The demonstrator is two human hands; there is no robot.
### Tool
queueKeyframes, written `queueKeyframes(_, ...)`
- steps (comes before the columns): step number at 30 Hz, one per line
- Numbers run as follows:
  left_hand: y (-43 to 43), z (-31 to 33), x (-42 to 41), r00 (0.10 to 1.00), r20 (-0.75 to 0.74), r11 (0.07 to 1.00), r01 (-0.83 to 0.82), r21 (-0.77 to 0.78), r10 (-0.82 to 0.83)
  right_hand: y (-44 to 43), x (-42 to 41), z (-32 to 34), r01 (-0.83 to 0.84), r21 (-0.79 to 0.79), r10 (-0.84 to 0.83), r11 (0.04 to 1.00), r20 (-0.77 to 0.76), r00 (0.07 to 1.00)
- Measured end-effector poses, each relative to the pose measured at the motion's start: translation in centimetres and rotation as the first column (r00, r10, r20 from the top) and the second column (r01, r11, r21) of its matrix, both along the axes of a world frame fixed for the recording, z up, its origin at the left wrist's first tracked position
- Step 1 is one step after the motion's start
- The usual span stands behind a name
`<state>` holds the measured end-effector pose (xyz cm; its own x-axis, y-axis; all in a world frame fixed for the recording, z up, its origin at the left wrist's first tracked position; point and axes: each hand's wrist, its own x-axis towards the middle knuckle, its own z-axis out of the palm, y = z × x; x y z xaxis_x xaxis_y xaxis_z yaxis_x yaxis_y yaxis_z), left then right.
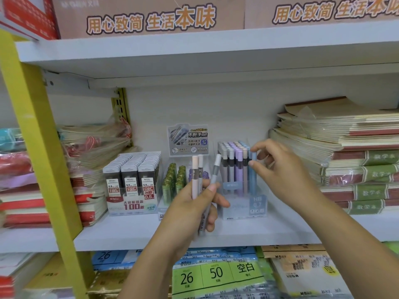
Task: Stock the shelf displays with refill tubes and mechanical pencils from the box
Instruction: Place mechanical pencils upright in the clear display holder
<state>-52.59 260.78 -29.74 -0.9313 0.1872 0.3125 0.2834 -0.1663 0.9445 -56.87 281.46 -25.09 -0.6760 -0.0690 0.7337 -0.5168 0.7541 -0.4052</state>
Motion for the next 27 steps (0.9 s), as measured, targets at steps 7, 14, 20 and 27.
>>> queueKeyframes(7, 0.3, 0.4, 0.4, 0.996, -0.035, 0.996, 0.085, 0.002, -0.085, -2.2, 2.9, 1.8, -0.325, -0.336, 0.364, 0.884, 0.058, 0.930)
queueKeyframes(14, 0.3, 0.0, 0.2, 0.994, -0.010, 0.994, 0.105, 0.021, -0.105, -3.3, 3.4, 2.0, -0.413, -0.539, 0.514, 0.734, 0.043, 0.857)
queueKeyframes(20, -0.8, 0.0, -0.2, 0.993, 0.001, 0.990, -0.118, -0.075, 0.118, -1.0, 3.8, 3.6, -0.425, -0.507, 0.299, 0.750, -0.314, 0.901)
queueKeyframes(27, -1.4, 0.1, -0.2, 0.989, 0.050, 0.986, -0.134, -0.098, 0.139, -1.9, 2.8, 1.9, -0.241, -0.153, 0.217, 0.958, -0.157, 0.963)
